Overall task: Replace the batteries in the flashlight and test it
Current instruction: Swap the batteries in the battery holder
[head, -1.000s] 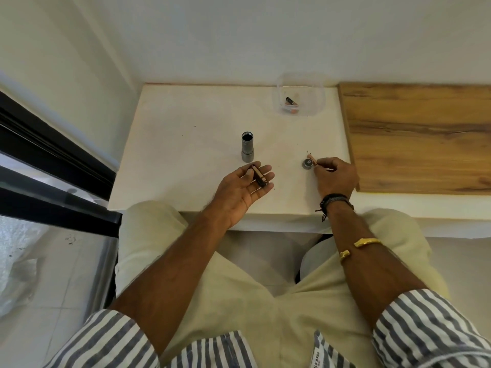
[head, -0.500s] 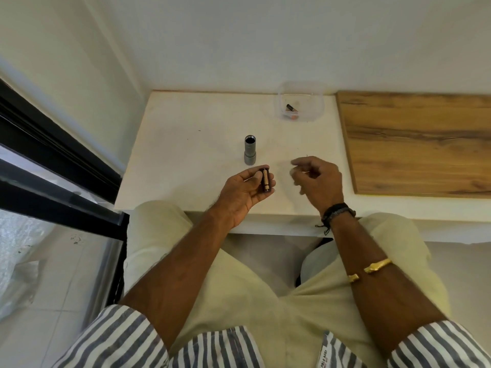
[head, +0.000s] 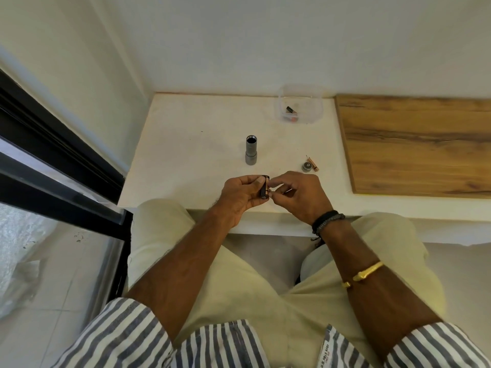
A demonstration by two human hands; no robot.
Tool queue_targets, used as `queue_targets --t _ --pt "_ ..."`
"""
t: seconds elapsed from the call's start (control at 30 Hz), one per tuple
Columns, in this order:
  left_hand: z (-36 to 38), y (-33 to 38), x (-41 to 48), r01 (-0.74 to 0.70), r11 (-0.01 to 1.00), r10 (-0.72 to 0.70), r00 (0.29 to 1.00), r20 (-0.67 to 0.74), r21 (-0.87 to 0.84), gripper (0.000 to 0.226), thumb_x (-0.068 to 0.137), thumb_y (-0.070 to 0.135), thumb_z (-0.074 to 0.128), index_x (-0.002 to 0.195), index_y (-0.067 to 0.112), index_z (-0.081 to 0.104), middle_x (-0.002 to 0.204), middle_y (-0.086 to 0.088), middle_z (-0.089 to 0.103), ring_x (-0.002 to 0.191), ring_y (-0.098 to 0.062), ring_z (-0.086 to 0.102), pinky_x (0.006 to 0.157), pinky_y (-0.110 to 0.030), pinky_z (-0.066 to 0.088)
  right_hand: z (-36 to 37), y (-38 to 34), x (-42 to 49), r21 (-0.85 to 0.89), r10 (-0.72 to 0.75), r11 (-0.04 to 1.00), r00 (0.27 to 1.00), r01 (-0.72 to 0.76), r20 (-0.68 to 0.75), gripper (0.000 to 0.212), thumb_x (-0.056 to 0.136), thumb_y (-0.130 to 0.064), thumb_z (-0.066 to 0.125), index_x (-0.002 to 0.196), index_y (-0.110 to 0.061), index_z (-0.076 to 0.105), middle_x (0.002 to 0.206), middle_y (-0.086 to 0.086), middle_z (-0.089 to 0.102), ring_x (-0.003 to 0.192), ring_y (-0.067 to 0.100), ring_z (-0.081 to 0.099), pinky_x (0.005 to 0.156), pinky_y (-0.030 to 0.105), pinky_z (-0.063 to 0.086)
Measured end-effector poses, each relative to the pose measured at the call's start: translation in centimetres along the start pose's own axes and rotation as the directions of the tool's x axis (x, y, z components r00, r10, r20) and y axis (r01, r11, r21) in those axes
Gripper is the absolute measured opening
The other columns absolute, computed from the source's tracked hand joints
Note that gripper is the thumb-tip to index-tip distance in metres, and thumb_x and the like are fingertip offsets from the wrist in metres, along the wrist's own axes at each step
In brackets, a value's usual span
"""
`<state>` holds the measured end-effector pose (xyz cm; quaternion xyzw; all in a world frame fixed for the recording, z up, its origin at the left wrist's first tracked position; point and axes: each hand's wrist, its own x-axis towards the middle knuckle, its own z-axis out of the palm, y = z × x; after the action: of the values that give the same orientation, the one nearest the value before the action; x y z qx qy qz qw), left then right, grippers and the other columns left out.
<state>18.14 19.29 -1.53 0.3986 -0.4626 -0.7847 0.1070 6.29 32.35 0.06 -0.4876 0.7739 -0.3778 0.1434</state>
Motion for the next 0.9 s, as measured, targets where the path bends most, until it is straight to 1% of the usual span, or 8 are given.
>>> queue_targets --t 0.17,0.27,0.4,0.57,0.63,0.7,0.77,0.9 --pt "-0.02 0.08 -0.09 -0.006 0.999 0.006 1.0 -0.008 0.037 0.025 0.093 0.013 0.065 0.113 -0.003 0.067 0.105 -0.023 0.072 0.087 -0.03 0.073 0.072 -0.034 0.062 -0.06 -0.13 -0.03 -0.047 -0.06 0.997 0.998 0.06 0.006 0.026 0.078 -0.009 0.08 0.103 -0.018 0.079 0.092 -0.001 0.075 0.071 0.009 0.07 0.076 0.036 0.062" --pt "0.11 -0.05 -0.14 -0.015 0.998 0.017 1.0 -0.025 0.067 0.02 0.093 0.014 0.065 0.107 0.0 0.069 0.103 -0.022 0.072 0.085 -0.03 0.074 0.066 -0.031 0.061 0.02 -0.11 -0.11 -0.061 -0.101 0.993 0.995 0.101 0.003 0.027 0.078 -0.009 0.079 0.103 -0.017 0.078 0.092 0.001 0.073 0.071 0.009 0.069 0.073 0.032 0.063" --pt "0.26 0.01 -0.11 0.019 0.999 -0.018 0.999 -0.03 0.04 0.02 0.092 0.014 0.067 0.106 0.001 0.068 0.105 -0.021 0.072 0.088 -0.032 0.074 0.071 -0.035 0.062 0.19 0.01 -0.14 -0.033 -0.171 0.985 0.985 0.171 0.005 0.024 0.079 -0.007 0.076 0.101 -0.016 0.079 0.094 0.004 0.071 0.078 0.012 0.067 0.071 0.018 0.06" --pt "0.1 0.13 -0.12 0.025 1.0 -0.026 0.999 -0.026 -0.004 0.026 0.092 0.014 0.066 0.113 -0.002 0.067 0.106 -0.02 0.073 0.087 -0.031 0.074 0.072 -0.035 0.062 0.7 -0.13 0.13 -0.039 -0.202 0.979 0.979 0.202 -0.006 0.019 0.08 -0.004 0.074 0.094 -0.014 0.081 0.096 0.004 0.072 0.083 0.014 0.065 0.069 0.02 0.058" --pt "-0.13 0.22 -0.08 0.031 0.998 -0.033 0.999 -0.032 -0.046 0.024 0.092 0.013 0.065 0.112 -0.002 0.067 0.105 -0.02 0.073 0.089 -0.032 0.074 0.073 -0.036 0.062 0.62 0.04 0.38 -0.042 -0.219 0.975 0.975 0.218 -0.032 0.016 0.082 -0.003 0.074 0.092 -0.013 0.081 0.096 0.005 0.073 0.083 0.01 0.064 0.072 0.017 0.056" --pt "-0.27 0.23 0.02 0.032 0.997 -0.034 0.999 -0.037 -0.074 0.018 0.092 0.01 0.065 0.106 -0.001 0.069 0.104 -0.021 0.073 0.091 -0.034 0.073 0.074 -0.037 0.062 0.29 0.32 0.54 -0.041 -0.211 0.977 0.975 0.209 -0.072 0.016 0.081 0.0 0.075 0.088 -0.012 0.082 0.095 0.005 0.074 0.084 0.005 0.062 0.075 0.011 0.054" --pt "-0.19 0.17 -0.05 0.026 0.996 -0.029 0.999 -0.034 -0.084 0.015 0.093 0.01 0.065 0.104 0.001 0.069 0.106 -0.021 0.072 0.091 -0.033 0.073 0.074 -0.037 0.062 0.11 0.37 0.46 -0.033 -0.181 0.983 0.979 0.178 -0.091 0.016 0.08 0.001 0.075 0.087 -0.011 0.081 0.094 0.004 0.074 0.083 0.004 0.063 0.076 0.009 0.054" --pt "0.19 0.02 0.07 0.017 0.993 -0.021 0.999 -0.026 -0.119 0.02 0.095 0.01 0.062 0.111 0.0 0.067 0.108 -0.02 0.072 0.094 -0.032 0.073 0.075 -0.038 0.062 0.18 0.06 0.28 -0.021 -0.12 0.993 0.988 0.118 -0.101 0.012 0.079 -0.006 0.077 0.089 -0.012 0.08 0.092 0.003 0.073 0.077 0.006 0.065 0.073 0.008 0.055"
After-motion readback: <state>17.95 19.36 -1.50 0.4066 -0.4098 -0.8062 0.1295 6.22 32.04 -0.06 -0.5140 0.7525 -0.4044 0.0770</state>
